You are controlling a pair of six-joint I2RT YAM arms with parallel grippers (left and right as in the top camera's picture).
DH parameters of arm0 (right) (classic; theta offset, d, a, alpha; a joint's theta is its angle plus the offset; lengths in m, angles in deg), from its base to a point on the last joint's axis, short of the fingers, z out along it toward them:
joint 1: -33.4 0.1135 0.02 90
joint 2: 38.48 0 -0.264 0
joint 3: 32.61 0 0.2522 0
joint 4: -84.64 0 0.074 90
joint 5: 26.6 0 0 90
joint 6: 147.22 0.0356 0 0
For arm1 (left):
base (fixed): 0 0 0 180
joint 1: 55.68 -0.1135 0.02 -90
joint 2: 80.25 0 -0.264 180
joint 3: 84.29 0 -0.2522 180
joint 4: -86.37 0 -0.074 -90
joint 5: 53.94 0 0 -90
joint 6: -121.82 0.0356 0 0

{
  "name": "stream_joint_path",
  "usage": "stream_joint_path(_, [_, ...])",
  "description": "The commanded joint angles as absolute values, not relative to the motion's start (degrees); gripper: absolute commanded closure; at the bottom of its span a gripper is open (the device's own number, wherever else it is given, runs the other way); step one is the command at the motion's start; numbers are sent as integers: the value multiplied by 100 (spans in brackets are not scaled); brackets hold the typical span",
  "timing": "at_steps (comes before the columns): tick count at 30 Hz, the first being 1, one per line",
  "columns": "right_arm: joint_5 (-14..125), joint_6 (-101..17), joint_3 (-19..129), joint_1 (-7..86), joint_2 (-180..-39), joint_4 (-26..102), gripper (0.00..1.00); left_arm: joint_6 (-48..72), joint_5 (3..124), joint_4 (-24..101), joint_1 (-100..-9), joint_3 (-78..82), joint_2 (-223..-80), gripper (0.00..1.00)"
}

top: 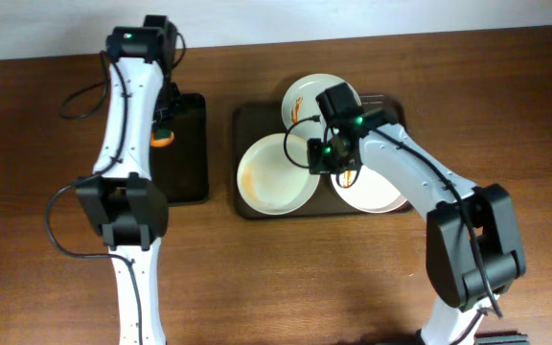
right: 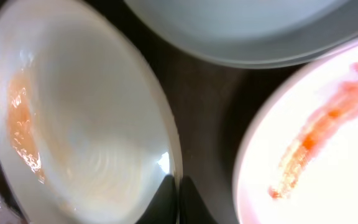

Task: Clean dirty plates on tray and stack at the side
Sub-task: 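Return the sponge to the black tray with the left gripper, then carry the cleaned plate with the right gripper to the table's right side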

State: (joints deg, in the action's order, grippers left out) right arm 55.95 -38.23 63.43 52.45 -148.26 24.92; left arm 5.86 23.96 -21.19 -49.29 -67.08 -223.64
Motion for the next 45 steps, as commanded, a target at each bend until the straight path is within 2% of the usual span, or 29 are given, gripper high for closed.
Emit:
stream_joint_path(1, [6350,-4016,7176,5225,-14478,1939,96,1550,3826,-1666,-5141,-5941,-22384,100])
stream_joint_path(4, [6728,-4197,7751,5227,-14478,1358,96,1568,3843,-1253,-5222,-5194,-22384,100])
stream_joint_path(5, [7025,-4197,7952,5251,-14478,1155,96,1568,3841,-1076,-5222,-4927,-22384,87])
stream_joint_path(6, [7344,-4197,8177,5293,-14478,923,96,1565,3821,-980,-5222,-4730,-22384,64])
stream_joint_path(7, [7600,-4197,8350,5334,-14472,737,96,1568,3823,-923,-5222,-4628,-22384,59])
stream_joint_path(8, [7875,-4197,8498,5382,-14470,582,96,1568,3823,-919,-5222,-4617,-22384,21])
stream_joint_path(9, [8238,-4197,8660,5474,-14468,403,96,1568,3823,-919,-5222,-4625,-22382,0])
stream_joint_path(12, [9145,-4197,8925,5857,-14468,62,96,1568,3823,-1155,-5241,-4920,-22380,0])
stream_joint_path(18, [11049,-4197,8927,6818,-14470,127,96,1561,3826,-2405,-5362,-6850,-22375,0])
stream_joint_path(20, [11656,-4234,8927,7055,-14470,234,96,1563,3826,-2399,-5362,-6848,-22377,0])
stream_joint_path(24, [12408,-5342,8927,7485,-14470,859,96,1561,3826,-2392,-5362,-6842,-22377,0])
stream_joint_path(27, [12478,-6042,8927,7702,-14470,1238,96,1563,3826,-2392,-5362,-6842,-22377,0])
stream_joint_path(31, [13121,-6134,8927,7728,-14470,1297,96,1563,3826,-2390,-5359,-6842,-22377,0])
stream_joint_path(36, [12754,-6140,8927,7726,-14472,1308,96,1563,3826,-2392,-5362,-6842,-22377,0])
stream_joint_path(38, [12004,-6112,8920,7686,-14472,1310,96,1563,3826,-2392,-5359,-6842,-22377,0])
stream_joint_path(43, [10496,-4770,8905,7079,-14478,1168,96,1563,3823,-2390,-5362,-6842,-22377,0])
stream_joint_path(45, [8863,-4291,8905,6394,-14494,978,96,1563,3826,-2392,-5362,-6842,-22377,0])
